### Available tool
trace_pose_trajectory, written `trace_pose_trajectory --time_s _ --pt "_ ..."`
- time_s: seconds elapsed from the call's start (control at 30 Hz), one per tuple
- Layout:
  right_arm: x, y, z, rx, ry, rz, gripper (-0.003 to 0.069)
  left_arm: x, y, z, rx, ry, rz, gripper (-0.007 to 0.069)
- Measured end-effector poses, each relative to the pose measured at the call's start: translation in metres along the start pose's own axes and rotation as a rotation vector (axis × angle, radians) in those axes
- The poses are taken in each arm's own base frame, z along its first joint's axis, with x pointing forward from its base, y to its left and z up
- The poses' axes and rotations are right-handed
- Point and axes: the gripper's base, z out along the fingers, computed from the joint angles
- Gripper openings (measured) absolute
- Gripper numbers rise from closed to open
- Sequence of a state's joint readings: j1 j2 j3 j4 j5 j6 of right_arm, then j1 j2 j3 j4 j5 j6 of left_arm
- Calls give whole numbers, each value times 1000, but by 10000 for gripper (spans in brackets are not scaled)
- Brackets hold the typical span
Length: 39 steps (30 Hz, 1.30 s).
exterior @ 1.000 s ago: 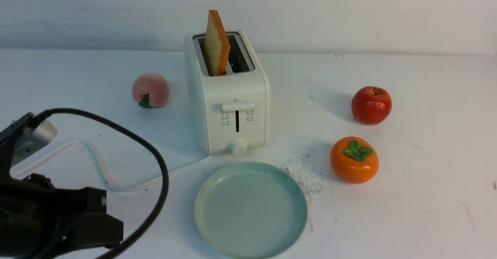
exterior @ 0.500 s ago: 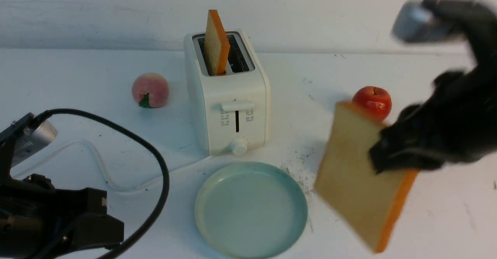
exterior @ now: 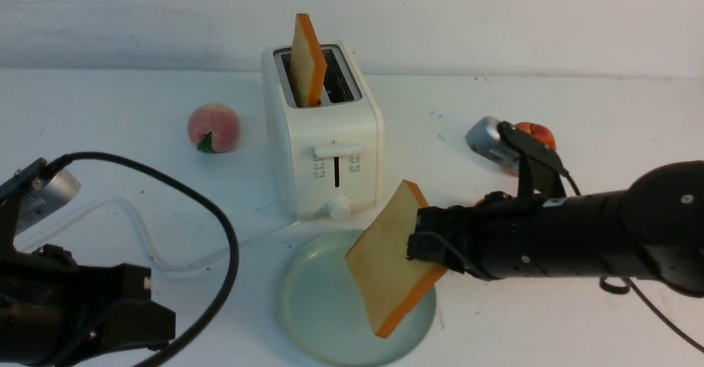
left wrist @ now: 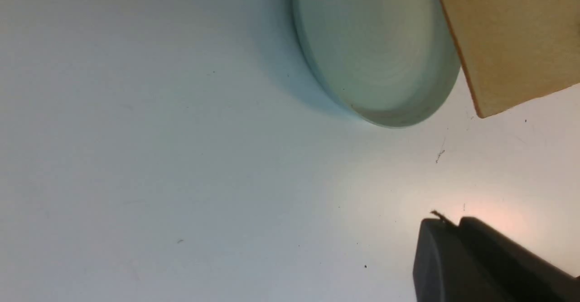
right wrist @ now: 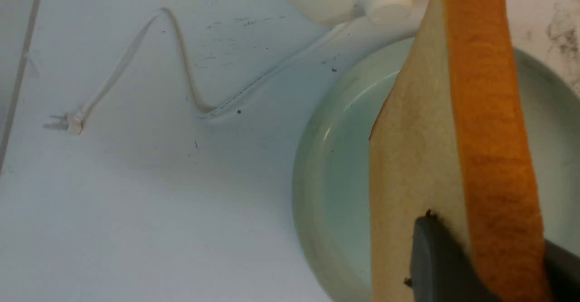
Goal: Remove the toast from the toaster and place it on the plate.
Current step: Use the right arm to put a slice of bread into the plate
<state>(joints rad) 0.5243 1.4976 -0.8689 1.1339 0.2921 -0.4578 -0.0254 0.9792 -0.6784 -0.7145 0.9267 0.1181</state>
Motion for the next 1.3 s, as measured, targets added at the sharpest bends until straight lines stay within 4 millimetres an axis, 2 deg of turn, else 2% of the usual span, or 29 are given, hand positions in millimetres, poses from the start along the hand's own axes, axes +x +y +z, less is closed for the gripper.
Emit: trace_pose_trajectory --time_s 0.27,0.47,0.63,0.77,0.83,0.87,0.9,0.97,1.1,1.13,1.27,1.3 --pt "2 7 20 -136 51 -138 117 0 0 0 0 -1 0 39" --pt "6 0 43 -168 51 -211 123 0 0 0 0 -2 0 47" --pt "20 -9 64 -216 139 -221 199 0 0 0 0 -2 0 55" --pt "25 -16 73 -196 164 -219 328 0 0 0 -1 -1 1 56" --pt "24 -18 74 -178 156 -233 367 0 0 0 -2 -1 1 57" --pt "22 -21 74 -143 140 -256 421 0 0 0 -3 -1 2 57" --pt "22 -21 74 -140 137 -259 427 0 0 0 -3 -1 2 57" --pt "16 -24 70 -77 91 -325 507 0 0 0 -3 -1 2 59" --pt "-2 -19 50 18 -21 -473 593 0 0 0 -3 -2 2 59" --pt "-3 -19 49 32 -30 -488 598 0 0 0 -3 -2 2 59" --pt "-28 -10 8 197 -199 -632 607 -3 1 0 -11 -29 6 65" --pt "-29 -11 6 210 -207 -636 607 -3 1 0 -11 -30 6 65"
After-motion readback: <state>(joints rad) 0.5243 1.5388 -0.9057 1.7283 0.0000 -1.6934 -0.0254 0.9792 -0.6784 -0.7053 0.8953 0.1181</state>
